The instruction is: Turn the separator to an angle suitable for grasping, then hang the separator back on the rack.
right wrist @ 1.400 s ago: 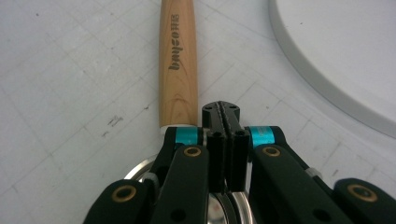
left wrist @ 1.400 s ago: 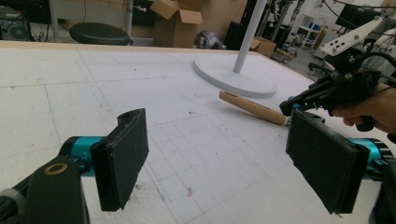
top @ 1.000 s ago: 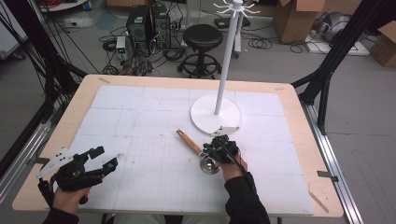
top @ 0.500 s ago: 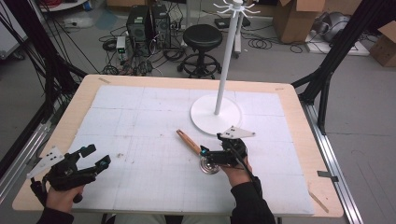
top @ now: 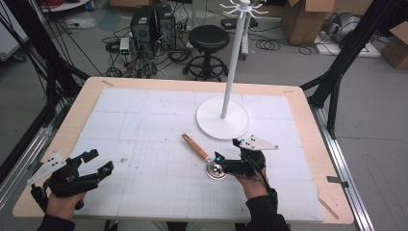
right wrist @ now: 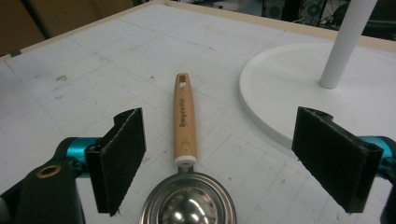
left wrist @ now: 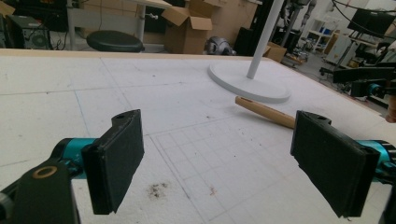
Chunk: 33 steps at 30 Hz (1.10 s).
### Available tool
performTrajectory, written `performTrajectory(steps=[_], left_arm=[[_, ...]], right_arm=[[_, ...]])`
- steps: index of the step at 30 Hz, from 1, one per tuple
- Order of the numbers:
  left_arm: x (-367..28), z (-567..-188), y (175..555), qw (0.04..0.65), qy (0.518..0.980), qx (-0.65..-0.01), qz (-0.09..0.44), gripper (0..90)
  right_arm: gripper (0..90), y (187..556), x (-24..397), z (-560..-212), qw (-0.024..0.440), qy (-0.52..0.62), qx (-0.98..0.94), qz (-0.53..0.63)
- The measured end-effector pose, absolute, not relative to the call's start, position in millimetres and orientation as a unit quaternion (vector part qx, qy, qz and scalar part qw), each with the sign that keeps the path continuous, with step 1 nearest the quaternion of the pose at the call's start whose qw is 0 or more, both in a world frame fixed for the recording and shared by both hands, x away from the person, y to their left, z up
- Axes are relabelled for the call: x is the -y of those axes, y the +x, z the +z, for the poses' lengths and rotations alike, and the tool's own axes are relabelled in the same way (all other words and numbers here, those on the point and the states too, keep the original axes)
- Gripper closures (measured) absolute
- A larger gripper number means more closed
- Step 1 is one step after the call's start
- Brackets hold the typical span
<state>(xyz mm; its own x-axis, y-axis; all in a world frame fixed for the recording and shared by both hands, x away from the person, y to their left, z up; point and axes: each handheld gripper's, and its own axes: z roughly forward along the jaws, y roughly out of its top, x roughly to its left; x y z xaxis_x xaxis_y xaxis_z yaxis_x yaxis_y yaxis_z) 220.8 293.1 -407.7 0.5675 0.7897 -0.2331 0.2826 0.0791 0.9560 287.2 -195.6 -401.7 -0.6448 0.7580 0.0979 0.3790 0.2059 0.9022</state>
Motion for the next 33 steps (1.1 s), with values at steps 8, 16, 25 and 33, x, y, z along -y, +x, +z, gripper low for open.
performTrajectory(steps=[8,16,25,33], left_arm=[[-292,-409,223,0.603,0.651,-0.414,0.205,17.8],[-295,-409,222,0.606,0.644,-0.419,0.204,17.9],[-293,-409,222,0.606,0.649,-0.414,0.2,18.2],[-293,-409,222,0.607,0.649,-0.413,0.197,18.3]], right_arm=[[15.9,291,188,-398,0.191,0.372,-0.759,0.499],[15.9,313,156,-395,0.178,0.361,-0.781,0.479],[15.9,341,122,-406,0.154,0.356,-0.817,0.426],[21.9,359,104,-420,0.142,0.355,-0.838,0.39]])
